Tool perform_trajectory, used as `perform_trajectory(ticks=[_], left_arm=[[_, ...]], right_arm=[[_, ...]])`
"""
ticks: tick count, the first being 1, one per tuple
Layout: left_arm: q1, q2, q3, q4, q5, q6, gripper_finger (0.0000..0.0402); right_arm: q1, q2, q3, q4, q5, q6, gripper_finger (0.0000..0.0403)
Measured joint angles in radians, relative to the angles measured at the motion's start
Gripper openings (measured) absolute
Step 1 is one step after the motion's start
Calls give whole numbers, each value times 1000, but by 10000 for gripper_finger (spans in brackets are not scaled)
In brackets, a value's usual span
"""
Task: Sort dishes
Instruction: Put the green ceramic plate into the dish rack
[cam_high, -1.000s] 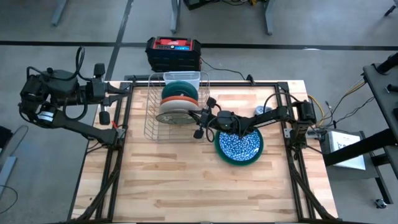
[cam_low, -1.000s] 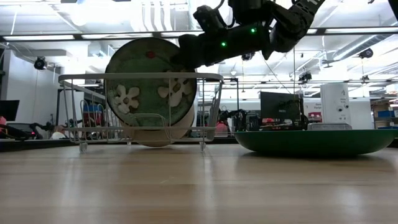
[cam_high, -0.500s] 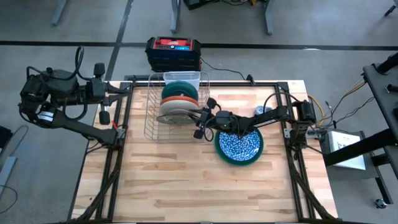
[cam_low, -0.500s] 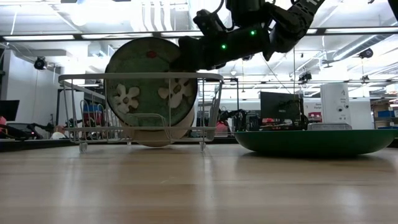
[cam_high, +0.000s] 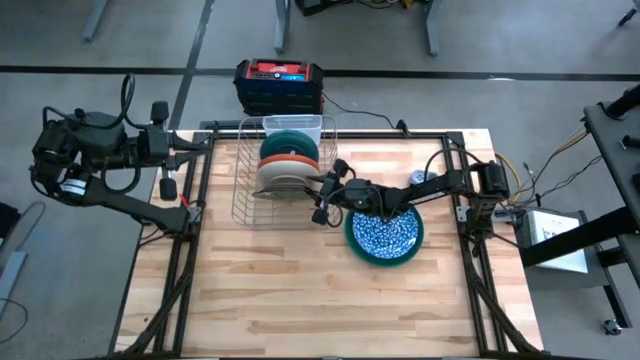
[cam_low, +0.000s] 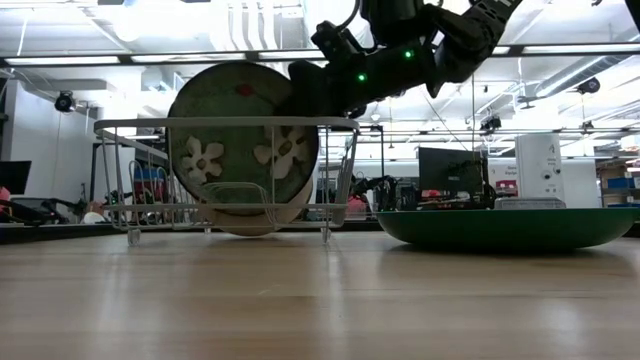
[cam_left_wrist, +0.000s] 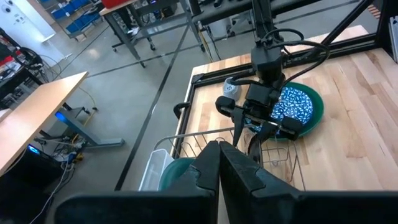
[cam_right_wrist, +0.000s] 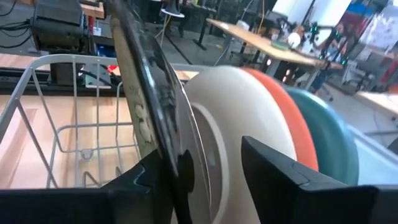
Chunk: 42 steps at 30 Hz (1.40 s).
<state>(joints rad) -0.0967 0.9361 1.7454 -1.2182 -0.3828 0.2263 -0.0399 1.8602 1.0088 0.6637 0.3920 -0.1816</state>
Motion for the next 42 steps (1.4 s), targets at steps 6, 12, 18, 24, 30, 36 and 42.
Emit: perform_trajectory(ticks=[6,12,18,24,30,36,42], left_arm=[[0,0,0,0,0,0,0],[0,1,0,0,0,-9,0],[0,1,0,0,0,-9,0],[0,1,0,0,0,-21,0],[0,1,0,-1,0,-30,0],[0,1,0,-1,0,-30,0],[0,1,0,-1,0,-31,0]], right_arm=[[-2,-1,0,-44,1,78,179],[-2,-1,0,-77,0,156,190],[-2,-1,0,-101,0,217,199],[-2,-1,22,-152,0,230,203],[-2,-1,117,-346,-2,231,206],[-3,-1,231,-555,3,276,239],[-3,-1,293,-644,2,286,274]])
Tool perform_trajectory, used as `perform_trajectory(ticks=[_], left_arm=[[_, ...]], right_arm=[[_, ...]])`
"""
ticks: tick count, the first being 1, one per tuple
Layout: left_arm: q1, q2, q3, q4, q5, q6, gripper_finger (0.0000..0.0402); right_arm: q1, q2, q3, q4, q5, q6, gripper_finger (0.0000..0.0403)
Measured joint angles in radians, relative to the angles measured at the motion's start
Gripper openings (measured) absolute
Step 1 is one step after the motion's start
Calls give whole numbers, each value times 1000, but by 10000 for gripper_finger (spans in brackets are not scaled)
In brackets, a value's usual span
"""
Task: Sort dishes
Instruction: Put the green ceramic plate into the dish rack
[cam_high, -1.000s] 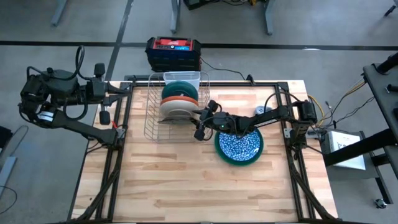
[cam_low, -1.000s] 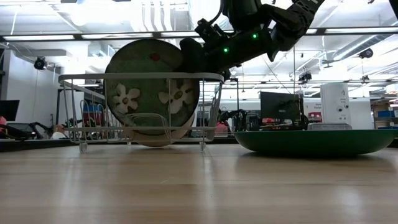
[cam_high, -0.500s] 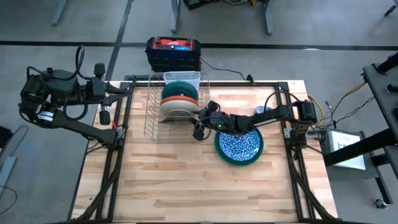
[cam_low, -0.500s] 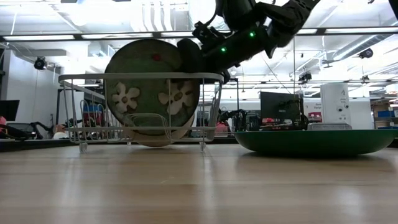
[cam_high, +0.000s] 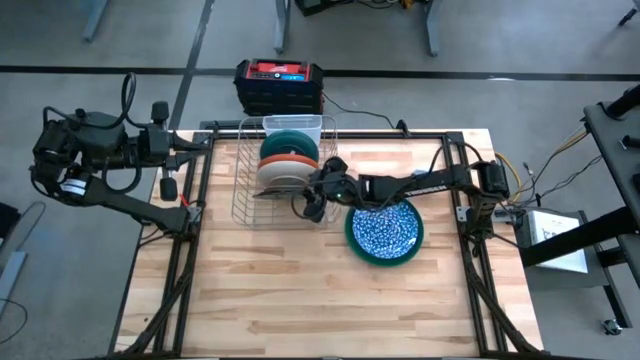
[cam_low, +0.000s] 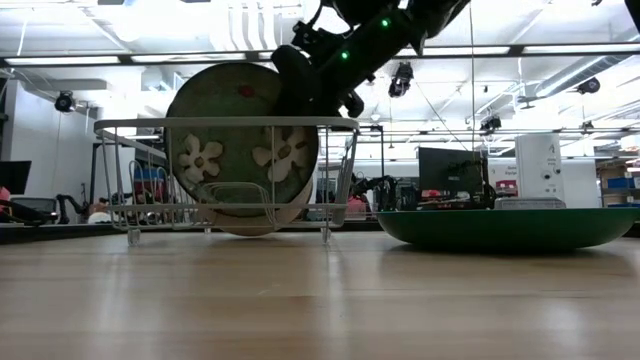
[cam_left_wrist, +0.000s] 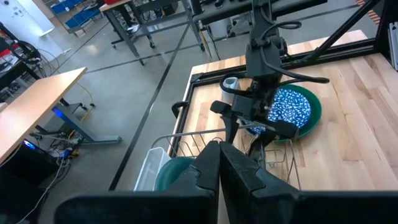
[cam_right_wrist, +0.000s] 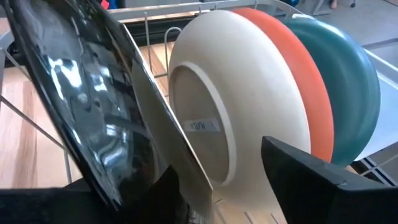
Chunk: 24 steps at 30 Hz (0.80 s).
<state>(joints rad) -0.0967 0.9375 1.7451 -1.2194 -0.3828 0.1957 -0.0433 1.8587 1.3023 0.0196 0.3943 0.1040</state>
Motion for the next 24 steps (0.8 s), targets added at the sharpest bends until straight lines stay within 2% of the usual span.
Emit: perform_trajectory(ticks=[11,24], left_arm=[[0,0,0,0,0,0,0],[0,1,0,0,0,0,0]], right_arm=[[0,-1,55,-49,0,-35,307],[-35,-1,96,-60,-27,-66,293]])
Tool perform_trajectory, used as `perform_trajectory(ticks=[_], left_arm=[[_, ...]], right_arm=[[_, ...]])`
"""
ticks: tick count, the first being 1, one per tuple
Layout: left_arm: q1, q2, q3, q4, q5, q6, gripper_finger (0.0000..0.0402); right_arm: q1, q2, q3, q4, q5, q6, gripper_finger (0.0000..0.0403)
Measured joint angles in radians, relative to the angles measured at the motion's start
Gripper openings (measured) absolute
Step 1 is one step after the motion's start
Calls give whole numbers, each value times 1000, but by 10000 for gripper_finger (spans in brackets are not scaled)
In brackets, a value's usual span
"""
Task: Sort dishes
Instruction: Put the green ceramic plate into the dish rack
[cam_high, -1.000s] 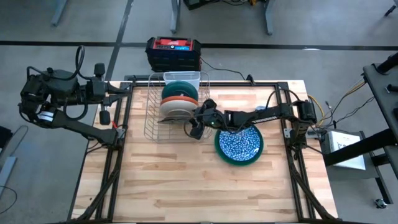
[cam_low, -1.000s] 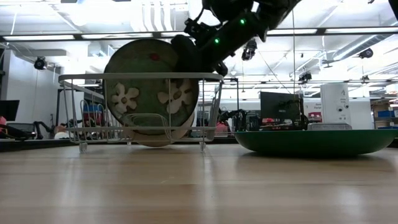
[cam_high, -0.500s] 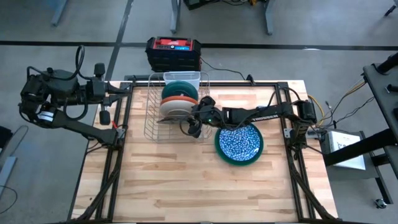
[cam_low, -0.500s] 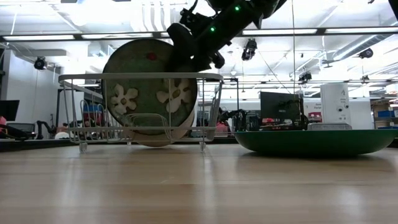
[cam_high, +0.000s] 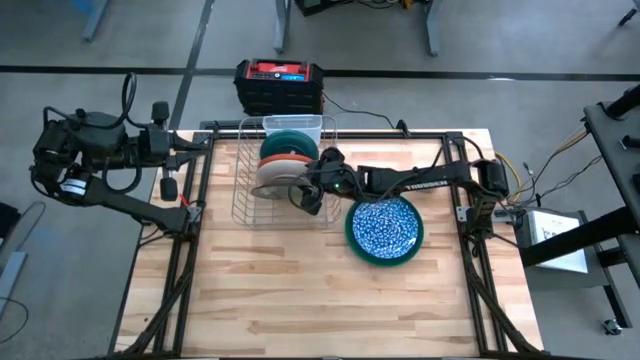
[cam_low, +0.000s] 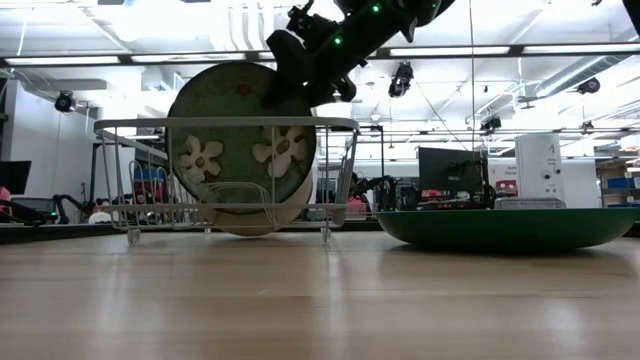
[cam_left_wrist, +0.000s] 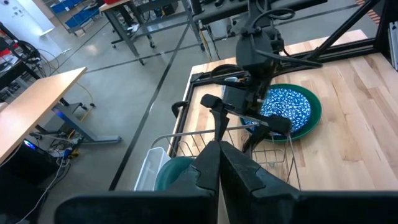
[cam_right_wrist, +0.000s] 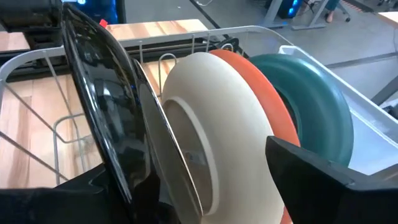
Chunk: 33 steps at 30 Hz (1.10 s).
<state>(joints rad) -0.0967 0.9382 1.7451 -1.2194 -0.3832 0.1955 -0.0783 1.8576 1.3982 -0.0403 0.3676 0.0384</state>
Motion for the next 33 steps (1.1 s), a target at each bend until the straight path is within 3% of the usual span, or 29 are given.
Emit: perform_trajectory(ticks=[4,7,17,19,25,33], left_arm=[[0,0,0,0,0,-2,0],[0,0,0,0,0,-6,0],[0,0,0,0,0,-6,0],[0,0,0,0,0,-6,0],[0,0,0,-1,0,-6,0],[0,0,0,-11,0,-7,0]], right_arm=[[-21,-2,5,-16,-77,4,268],[-22,-2,3,-16,-88,-13,228],[-21,-2,2,8,-99,-107,25],[-23,-2,2,22,-98,-115,14],[-20,-32,1,-1,-99,-88,31],[-11,-69,-1,-14,-118,-50,12]])
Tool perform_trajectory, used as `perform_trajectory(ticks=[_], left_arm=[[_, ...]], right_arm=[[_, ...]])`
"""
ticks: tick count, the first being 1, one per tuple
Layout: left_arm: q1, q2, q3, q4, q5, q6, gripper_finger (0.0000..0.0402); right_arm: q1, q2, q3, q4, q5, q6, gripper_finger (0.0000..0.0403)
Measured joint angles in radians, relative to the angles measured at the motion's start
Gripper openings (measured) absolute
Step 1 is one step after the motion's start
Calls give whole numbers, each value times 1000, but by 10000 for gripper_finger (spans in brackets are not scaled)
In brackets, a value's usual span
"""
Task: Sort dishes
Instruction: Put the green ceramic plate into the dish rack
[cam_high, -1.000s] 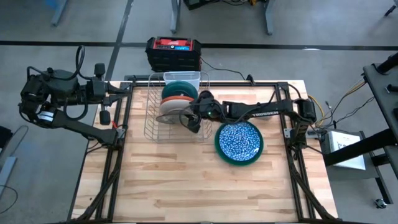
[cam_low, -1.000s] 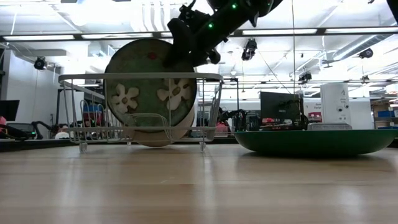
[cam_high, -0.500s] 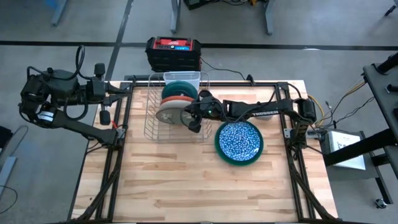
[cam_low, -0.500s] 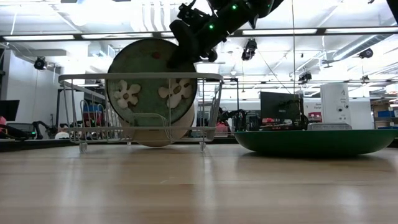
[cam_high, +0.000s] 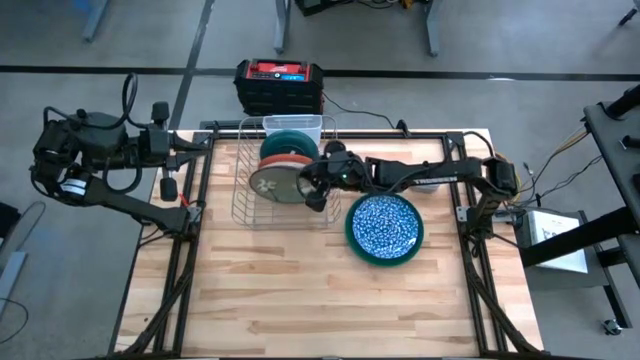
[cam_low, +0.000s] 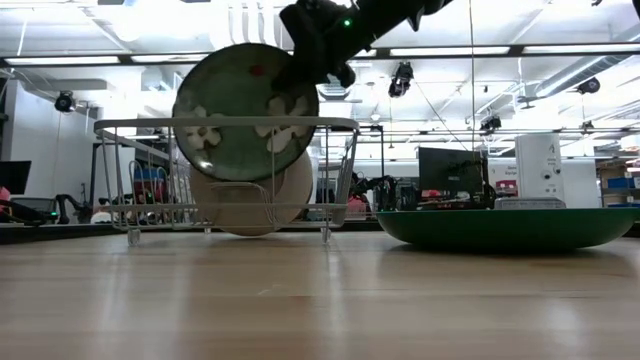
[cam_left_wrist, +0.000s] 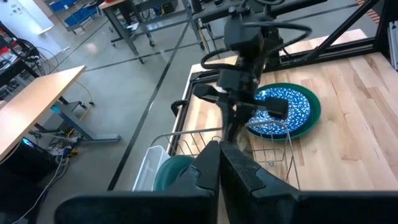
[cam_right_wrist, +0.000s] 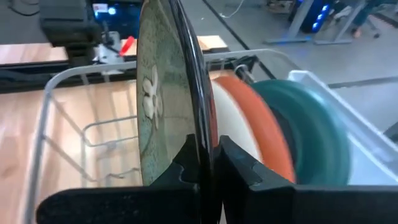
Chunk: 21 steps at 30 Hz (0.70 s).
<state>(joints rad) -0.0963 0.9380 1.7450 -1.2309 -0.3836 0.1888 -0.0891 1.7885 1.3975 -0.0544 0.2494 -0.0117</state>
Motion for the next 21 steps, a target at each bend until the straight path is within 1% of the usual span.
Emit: perform_trajectory(ticks=[11,16,21], left_arm=[[0,0,0,-2,0,0,0],[0,0,0,-8,0,0,0],[0,0,0,-8,0,-10,0]], right_arm=[[44,-28,-2,10,-5,27,10],[65,-24,-4,5,43,6,10],[72,-23,-23,5,38,28,10]])
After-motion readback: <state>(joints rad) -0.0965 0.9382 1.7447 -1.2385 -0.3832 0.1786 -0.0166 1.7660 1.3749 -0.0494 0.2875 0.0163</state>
